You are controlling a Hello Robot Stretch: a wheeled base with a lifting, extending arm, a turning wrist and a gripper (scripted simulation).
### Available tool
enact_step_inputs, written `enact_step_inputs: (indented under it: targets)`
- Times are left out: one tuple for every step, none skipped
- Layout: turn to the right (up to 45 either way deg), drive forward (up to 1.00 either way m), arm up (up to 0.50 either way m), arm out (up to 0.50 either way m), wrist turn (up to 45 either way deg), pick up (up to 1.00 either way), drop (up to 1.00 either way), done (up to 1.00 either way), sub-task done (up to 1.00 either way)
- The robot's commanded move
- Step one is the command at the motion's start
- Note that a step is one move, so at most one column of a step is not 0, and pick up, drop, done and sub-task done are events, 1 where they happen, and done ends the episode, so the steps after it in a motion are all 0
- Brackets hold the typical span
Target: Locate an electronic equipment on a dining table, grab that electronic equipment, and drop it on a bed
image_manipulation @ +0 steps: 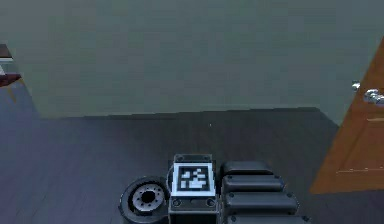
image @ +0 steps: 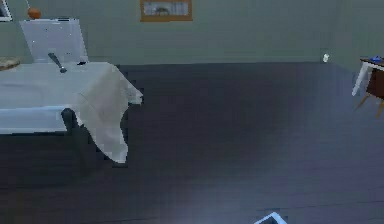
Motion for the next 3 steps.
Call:
enact_step_inputs:
  targets:
    - [0.0, 1.00, 0.00, 0.00, 0.0, 0.00, 0.00, 0.00, 0.00]
    - [-3.0, 0.00, 0.00, 0.00, 0.0, 0.00, 0.00, 0.00, 0.00]
    - [0.0, 0.35, 0.00, 0.00, 0.0, 0.00, 0.00, 0.00, 0.00]
